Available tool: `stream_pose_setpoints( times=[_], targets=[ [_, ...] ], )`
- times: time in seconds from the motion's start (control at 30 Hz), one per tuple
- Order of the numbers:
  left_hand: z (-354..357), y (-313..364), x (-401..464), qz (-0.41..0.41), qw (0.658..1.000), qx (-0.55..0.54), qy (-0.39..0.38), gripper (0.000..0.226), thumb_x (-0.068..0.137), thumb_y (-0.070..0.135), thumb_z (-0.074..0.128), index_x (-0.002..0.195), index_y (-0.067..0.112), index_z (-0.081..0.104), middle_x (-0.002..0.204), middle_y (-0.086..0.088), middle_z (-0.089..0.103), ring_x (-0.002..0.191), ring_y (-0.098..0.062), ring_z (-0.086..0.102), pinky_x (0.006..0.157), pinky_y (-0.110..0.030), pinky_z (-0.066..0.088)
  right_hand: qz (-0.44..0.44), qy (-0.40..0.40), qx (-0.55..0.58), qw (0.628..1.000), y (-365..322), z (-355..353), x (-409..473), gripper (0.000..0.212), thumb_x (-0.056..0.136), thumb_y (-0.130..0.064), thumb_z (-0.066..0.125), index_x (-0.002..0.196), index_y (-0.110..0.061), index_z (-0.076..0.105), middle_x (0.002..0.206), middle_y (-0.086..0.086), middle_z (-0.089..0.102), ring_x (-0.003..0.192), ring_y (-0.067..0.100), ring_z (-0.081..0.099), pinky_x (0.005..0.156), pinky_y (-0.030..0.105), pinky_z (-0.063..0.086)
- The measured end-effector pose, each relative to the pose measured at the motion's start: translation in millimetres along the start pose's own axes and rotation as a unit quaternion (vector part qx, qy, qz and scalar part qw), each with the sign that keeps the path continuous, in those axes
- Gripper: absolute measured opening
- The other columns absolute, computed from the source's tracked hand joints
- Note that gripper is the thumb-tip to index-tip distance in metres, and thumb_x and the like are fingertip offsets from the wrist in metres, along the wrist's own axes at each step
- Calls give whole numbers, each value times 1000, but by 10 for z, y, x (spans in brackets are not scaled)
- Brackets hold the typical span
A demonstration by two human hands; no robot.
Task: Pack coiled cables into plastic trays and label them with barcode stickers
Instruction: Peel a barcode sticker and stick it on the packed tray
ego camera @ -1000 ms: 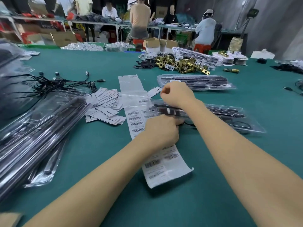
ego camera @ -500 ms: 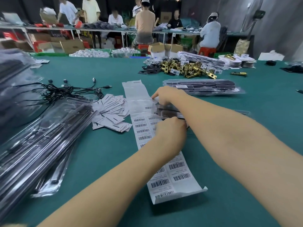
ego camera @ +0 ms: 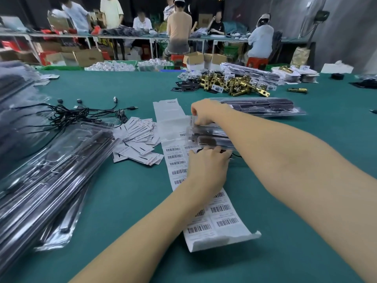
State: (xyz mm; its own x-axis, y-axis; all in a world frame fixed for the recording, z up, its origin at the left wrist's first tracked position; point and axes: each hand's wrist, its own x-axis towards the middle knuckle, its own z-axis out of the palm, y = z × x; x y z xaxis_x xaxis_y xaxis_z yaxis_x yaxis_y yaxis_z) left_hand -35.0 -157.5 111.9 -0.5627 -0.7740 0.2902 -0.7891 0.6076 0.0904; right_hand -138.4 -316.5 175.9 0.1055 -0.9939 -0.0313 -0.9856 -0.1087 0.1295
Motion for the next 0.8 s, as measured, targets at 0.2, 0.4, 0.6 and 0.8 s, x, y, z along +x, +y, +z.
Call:
stream_pose_setpoints(
  times=[0.2, 0.4, 0.6, 0.8],
  targets=[
    [-36, -16, 21, -8, 999, -25, -18, 32, 105, 33, 34, 127, 29, 58, 117, 4, 63, 106, -28, 59, 85, -42, 46, 47, 212, 159, 963, -38, -30, -172, 12, 96, -26, 60, 105, -27, 68, 109, -3, 71, 102, 22, 63, 85, 36, 53],
    [17, -25, -41, 12, 1000, -14, -1, 37, 105, 41, 31, 135, 34, 53, 122, 9, 60, 115, -22, 55, 84, -38, 41, 15, 406, 368, 836, -110, -60, -803, 17, 98, -25, 61, 103, -21, 77, 89, -8, 74, 78, 15, 65, 72, 37, 56],
    [24, -47, -105, 14, 997, -66, 46, 32, 100, 38, 44, 100, 19, 70, 101, 1, 69, 98, -28, 61, 75, -37, 42, -29, 495, 326, 805, -258, 236, -1446, 13, 94, -13, 65, 101, -16, 76, 99, -9, 72, 93, 19, 64, 83, 31, 52],
    [-4, -31, -106, -27, 997, -68, 32, 28, 88, 24, 49, 109, 16, 66, 99, -10, 70, 93, -33, 64, 88, -45, 42, -46, 472, 262, 840, -287, 601, -1804, 16, 91, -15, 70, 104, -18, 79, 95, 0, 71, 92, 28, 59, 80, 45, 49]
  ],
)
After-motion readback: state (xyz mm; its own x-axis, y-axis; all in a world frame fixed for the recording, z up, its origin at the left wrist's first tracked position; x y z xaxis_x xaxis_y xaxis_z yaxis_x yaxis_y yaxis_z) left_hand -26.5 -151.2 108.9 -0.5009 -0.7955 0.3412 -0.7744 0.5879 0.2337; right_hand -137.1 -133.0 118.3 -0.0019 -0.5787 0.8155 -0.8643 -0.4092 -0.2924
